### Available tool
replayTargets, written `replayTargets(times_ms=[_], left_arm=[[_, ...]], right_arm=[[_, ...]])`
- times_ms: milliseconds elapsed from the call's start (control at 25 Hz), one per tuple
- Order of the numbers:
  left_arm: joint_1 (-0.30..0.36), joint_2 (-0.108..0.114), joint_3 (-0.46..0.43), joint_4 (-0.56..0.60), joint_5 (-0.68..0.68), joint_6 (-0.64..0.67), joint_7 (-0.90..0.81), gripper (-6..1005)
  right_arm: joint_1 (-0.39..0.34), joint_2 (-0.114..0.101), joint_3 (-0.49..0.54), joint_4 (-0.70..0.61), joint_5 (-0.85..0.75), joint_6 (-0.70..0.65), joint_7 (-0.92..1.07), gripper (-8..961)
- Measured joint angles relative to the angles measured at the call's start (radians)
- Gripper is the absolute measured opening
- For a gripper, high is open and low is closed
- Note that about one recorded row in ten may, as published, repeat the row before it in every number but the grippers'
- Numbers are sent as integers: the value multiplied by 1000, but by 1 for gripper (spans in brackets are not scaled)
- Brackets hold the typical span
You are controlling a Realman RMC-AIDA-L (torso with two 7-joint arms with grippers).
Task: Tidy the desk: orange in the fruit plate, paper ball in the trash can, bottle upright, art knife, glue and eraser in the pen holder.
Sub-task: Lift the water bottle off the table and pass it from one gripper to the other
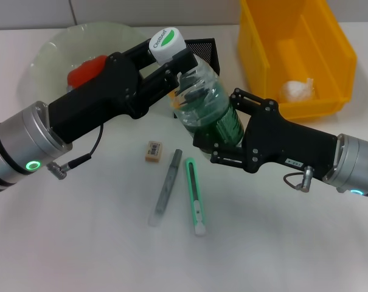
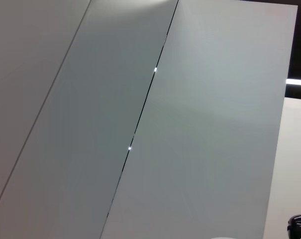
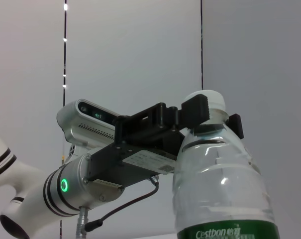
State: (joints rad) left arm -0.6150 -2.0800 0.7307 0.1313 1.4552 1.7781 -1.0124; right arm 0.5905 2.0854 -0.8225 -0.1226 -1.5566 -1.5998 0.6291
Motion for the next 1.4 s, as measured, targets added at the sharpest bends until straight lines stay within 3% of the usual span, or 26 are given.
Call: replayTargets(times_ms=[1400], left_arm=[[-4, 4, -38, 20, -1, 1, 1, 433]], right_arm=[[-3, -2, -22, -17, -7, 90, 5, 834]])
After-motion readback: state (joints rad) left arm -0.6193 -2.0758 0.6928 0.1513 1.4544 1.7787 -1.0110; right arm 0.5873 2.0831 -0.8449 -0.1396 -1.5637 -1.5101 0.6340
